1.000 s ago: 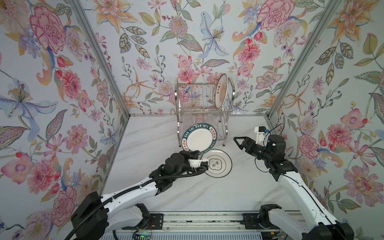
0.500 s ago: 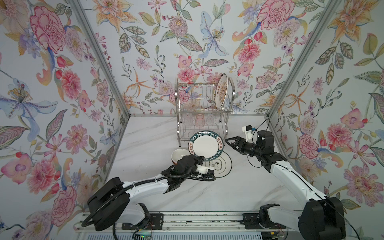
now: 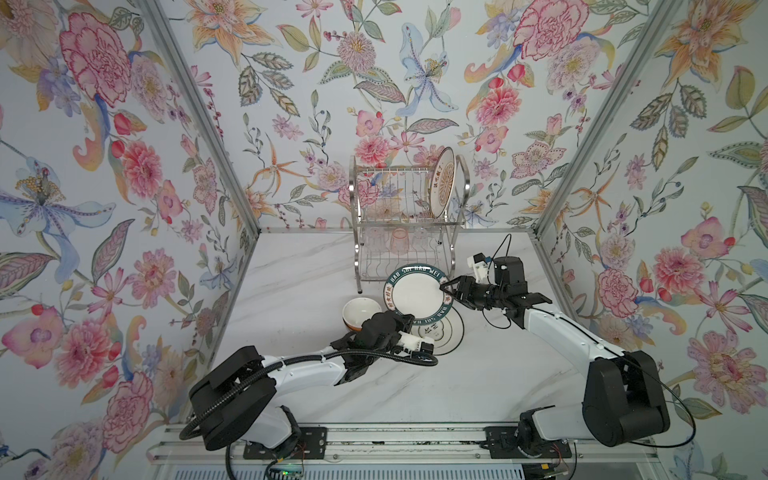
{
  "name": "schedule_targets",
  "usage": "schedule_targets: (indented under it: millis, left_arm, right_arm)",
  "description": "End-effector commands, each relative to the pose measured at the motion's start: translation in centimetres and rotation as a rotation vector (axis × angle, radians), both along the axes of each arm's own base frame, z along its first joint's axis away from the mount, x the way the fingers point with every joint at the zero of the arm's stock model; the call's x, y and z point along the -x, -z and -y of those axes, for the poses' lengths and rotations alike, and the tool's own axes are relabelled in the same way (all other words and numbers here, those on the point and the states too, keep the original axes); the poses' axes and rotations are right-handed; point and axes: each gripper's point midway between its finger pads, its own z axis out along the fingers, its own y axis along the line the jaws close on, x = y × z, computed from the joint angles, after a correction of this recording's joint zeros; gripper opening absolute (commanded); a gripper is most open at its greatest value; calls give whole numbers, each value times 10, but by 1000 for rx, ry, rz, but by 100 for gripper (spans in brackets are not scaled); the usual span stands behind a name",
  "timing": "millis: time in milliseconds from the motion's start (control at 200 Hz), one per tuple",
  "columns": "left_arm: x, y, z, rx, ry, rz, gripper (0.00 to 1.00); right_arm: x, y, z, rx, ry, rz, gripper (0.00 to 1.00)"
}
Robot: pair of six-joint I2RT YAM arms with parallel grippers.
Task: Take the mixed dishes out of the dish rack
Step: 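Reach the right gripper to the lettered plate rim held by the left, then close the right gripper on the plate rim while the left gripper opens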
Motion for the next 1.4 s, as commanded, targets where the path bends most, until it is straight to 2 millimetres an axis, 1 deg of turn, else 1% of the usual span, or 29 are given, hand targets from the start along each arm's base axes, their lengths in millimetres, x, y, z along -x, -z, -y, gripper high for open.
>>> schedule_targets:
  millis: [0, 105, 240, 380, 455, 616, 696, 776, 806, 851, 881, 936, 971, 1031, 1061, 1131, 1211, 1301, 1396]
  left_arm:
    - [-2, -31, 15, 79, 20, 71, 0]
    - [-2, -31, 15, 74, 22, 75, 0]
    - [-1, -30, 14, 69, 23, 79, 0]
    - [0, -30, 14, 67, 21, 81, 0]
    - [0, -29, 14, 69, 21, 83, 0]
    - [0, -26, 13, 61, 14, 87, 0]
    - [-2, -27, 12, 68, 4, 91, 0]
    - [-3, -32, 12, 89, -7, 107, 0]
    - [-4, -34, 12, 101, -11, 112, 6]
    - [-5, -37, 11, 117, -20, 120, 20]
    - [-5, -39, 10, 126, -25, 124, 31]
    - [-5, -42, 10, 148, -29, 123, 57]
    - [-5, -43, 10, 156, -32, 115, 68]
    - [-3, -44, 9, 166, -28, 102, 83]
    - [-1, -47, 9, 178, -25, 100, 89]
    - [2, -49, 6, 195, -25, 84, 99]
    - [6, -55, 3, 226, -27, 59, 99]
    - [10, -64, -3, 285, -35, 6, 99]
    - [15, -71, -11, 336, -48, -62, 99]
  right_arm:
    - [-1, -1, -4, 6, -15, -18, 47]
    - [-2, 0, -6, -8, -19, -36, 38]
    - [0, 1, -9, -10, -34, -54, 31]
    - [4, 7, -8, 13, -41, -87, 29]
    - [4, 7, -8, 18, -43, -88, 24]
    - [4, 7, -9, 18, -47, -93, 16]
    - [4, 8, -7, 23, -43, -92, 10]
    - [2, 7, -5, 27, -28, -88, 3]
    - [1, 6, -4, 28, -23, -83, 0]
    - [0, 5, -2, 31, -12, -73, 0]
    - [-1, 4, 0, 35, -2, -66, 0]
    - [-3, 3, 5, 39, 23, -59, 0]
    - [-5, 1, 8, 36, 40, -52, 0]
    - [-7, -3, 15, 34, 72, -41, 0]
    - [-8, -5, 20, 36, 89, -33, 0]
    - [-10, -8, 31, 51, 129, -12, 0]
    - [-10, -11, 44, 64, 170, 7, 0]
    - [-6, -9, 56, 89, 206, 15, 0]
    - [0, -1, 70, 149, 237, 12, 0]
